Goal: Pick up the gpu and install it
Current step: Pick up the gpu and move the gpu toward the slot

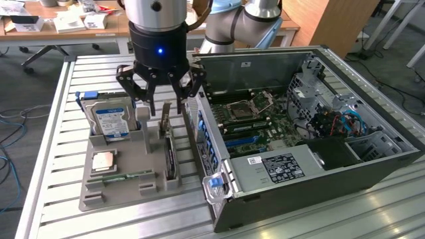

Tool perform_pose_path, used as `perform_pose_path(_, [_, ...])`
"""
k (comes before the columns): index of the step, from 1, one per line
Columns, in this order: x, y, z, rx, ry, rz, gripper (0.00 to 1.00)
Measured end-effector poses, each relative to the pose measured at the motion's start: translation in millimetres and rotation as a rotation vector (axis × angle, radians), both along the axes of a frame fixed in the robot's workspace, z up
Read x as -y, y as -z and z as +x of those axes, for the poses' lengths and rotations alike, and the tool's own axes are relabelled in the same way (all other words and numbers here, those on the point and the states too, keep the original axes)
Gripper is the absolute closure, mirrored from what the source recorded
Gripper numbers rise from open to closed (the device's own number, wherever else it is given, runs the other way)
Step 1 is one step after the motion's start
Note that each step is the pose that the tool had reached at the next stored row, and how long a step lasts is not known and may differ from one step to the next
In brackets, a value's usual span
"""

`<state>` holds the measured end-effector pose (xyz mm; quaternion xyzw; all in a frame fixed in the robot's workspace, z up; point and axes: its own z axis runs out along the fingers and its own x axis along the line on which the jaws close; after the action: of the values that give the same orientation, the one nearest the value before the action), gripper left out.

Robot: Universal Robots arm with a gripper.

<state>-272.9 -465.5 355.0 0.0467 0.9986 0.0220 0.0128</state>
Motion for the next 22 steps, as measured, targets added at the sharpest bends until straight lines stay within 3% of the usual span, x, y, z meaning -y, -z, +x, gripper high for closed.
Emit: perform_pose_path(22, [0.0,40.0,0.0,-0.0001,0.000,0.0000,0.47])
